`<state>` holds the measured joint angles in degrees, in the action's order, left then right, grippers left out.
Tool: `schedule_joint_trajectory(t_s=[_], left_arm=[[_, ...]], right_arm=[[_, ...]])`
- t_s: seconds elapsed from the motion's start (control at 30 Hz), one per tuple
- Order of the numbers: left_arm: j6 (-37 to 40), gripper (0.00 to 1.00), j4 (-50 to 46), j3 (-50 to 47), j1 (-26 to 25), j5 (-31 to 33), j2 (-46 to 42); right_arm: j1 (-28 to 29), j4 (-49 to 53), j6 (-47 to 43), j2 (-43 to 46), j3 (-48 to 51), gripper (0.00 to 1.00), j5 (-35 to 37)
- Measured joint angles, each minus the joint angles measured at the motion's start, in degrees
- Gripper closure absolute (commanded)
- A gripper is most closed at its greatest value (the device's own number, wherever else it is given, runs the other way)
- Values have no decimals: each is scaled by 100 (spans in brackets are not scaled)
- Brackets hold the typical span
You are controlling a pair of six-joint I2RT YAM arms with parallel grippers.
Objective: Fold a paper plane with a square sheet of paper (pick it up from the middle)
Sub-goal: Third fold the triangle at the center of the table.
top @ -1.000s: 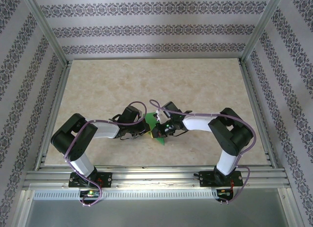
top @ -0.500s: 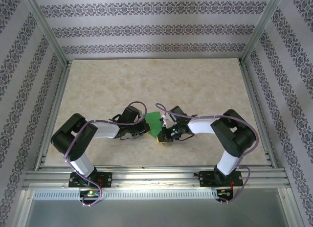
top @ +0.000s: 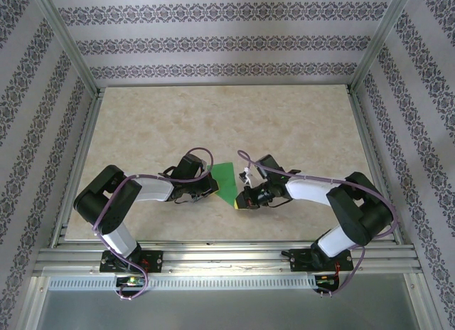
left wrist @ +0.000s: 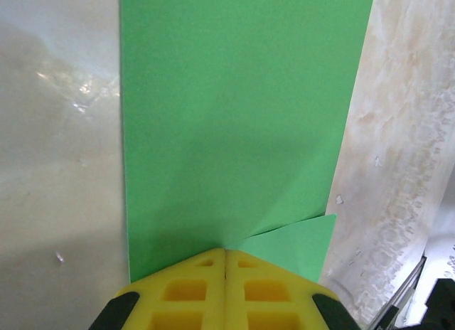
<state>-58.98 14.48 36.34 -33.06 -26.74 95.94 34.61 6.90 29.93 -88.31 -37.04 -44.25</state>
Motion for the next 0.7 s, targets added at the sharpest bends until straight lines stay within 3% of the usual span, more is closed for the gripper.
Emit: schedule_joint_trajectory(t_s=[0.4, 0.47, 0.7], left_arm=[[24, 99, -57, 35, 0, 0, -7], [50, 94, -173, 85, 0, 2, -22], [247, 94, -938, 378, -76, 212, -446]], right_arm=[[0, -66, 127, -942, -496, 100, 387], [-2, -46, 122, -990, -496, 100, 413], [0, -48, 125, -990, -496, 100, 424]])
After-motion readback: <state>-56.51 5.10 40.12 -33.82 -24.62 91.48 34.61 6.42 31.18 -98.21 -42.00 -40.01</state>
